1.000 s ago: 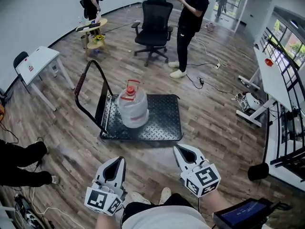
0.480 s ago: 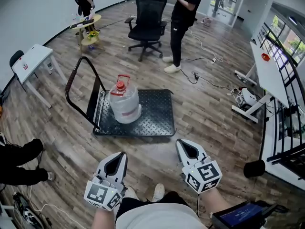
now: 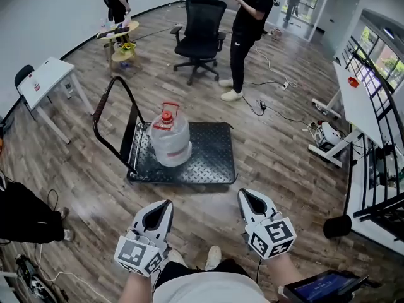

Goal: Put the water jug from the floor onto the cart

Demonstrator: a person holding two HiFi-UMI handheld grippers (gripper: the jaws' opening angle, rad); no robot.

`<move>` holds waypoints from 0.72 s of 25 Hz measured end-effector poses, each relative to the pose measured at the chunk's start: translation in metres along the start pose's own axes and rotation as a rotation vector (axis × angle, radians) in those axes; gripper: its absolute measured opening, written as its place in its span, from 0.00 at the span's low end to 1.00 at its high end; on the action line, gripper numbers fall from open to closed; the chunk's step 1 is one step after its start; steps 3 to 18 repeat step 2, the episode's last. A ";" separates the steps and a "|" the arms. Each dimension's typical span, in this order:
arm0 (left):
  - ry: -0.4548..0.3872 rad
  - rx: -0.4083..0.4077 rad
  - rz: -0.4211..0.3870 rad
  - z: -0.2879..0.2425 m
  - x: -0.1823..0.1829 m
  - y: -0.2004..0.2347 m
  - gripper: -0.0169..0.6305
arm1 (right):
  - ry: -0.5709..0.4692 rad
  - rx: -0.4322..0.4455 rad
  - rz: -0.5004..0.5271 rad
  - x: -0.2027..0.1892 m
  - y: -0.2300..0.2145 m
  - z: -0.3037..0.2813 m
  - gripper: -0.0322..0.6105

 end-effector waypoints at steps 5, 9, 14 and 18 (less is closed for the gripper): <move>-0.007 0.004 0.006 0.004 0.001 0.005 0.02 | -0.001 0.002 0.011 0.002 0.006 -0.002 0.05; -0.007 0.004 0.006 0.004 0.001 0.005 0.02 | -0.001 0.002 0.011 0.002 0.006 -0.002 0.05; -0.007 0.004 0.006 0.004 0.001 0.005 0.02 | -0.001 0.002 0.011 0.002 0.006 -0.002 0.05; -0.007 0.004 0.006 0.004 0.001 0.005 0.02 | -0.001 0.002 0.011 0.002 0.006 -0.002 0.05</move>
Point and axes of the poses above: the fingertips, and each gripper's own axes: z backward along the fingers, y to its left, x out of its top, the point moved 10 cm from there along z, backward along the fingers, and after that the axes turned 4 degrees about -x, right-handed, at the moved point
